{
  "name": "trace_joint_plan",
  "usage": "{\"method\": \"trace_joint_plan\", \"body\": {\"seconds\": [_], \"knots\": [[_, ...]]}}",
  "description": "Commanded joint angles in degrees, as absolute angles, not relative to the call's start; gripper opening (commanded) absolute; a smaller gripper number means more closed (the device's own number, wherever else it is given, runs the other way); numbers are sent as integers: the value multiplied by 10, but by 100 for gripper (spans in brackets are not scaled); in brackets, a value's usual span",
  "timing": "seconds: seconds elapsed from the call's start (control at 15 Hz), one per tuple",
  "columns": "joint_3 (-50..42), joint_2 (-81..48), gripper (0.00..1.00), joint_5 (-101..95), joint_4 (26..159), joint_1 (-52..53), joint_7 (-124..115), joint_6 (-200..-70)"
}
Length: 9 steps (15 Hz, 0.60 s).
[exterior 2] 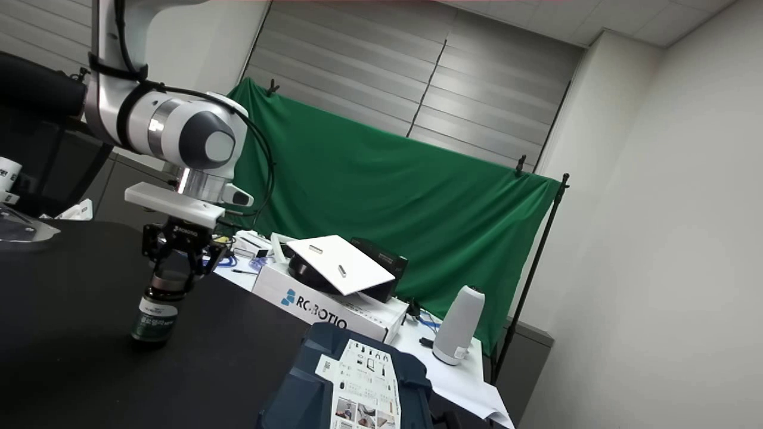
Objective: Remove the bottle from the box and put it on the table
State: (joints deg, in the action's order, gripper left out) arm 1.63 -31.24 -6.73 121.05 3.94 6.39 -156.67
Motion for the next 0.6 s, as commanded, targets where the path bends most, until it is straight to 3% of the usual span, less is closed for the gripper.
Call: {"method": "trace_joint_plan", "body": {"seconds": [0.0,0.33,0.4,0.53], "knots": [[21,-305,35,-62,1220,33,61,-1570],[19,-303,35,-64,1219,35,61,-1557],[19,-303,85,-67,1219,34,65,-1554],[17,-302,92,-70,1218,36,65,-1546]]}}
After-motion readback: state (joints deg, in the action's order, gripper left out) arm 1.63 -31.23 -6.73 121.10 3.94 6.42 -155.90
